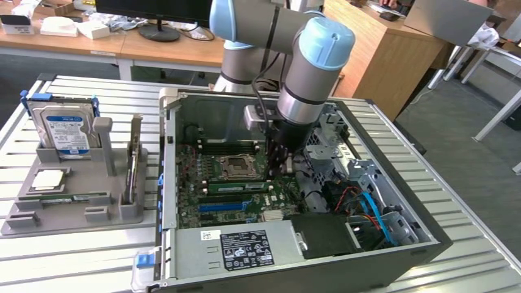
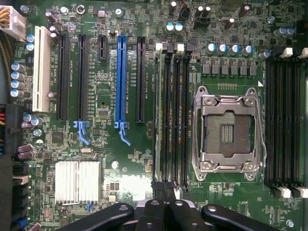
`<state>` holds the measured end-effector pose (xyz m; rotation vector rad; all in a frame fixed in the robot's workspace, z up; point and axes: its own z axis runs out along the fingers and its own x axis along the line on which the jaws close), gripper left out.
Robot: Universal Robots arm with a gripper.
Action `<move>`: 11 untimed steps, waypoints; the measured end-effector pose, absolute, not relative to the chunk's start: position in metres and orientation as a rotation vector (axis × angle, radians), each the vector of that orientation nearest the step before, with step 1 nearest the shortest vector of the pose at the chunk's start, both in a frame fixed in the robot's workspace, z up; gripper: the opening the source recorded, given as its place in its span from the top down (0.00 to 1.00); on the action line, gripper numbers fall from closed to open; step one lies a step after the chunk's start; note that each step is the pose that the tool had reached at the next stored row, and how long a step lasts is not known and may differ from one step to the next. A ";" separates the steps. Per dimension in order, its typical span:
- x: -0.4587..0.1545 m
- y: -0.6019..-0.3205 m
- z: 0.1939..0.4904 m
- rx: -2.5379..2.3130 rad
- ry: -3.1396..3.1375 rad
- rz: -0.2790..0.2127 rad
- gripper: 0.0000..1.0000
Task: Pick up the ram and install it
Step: 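Press down the ram until it locks into place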
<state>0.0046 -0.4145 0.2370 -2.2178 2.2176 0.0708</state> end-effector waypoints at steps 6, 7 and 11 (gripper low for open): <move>0.005 -0.415 0.233 -2.218 2.218 0.071 0.90; 0.005 -0.415 0.233 -2.218 2.218 0.071 0.90; 0.005 -0.415 0.232 -2.218 2.218 0.071 0.90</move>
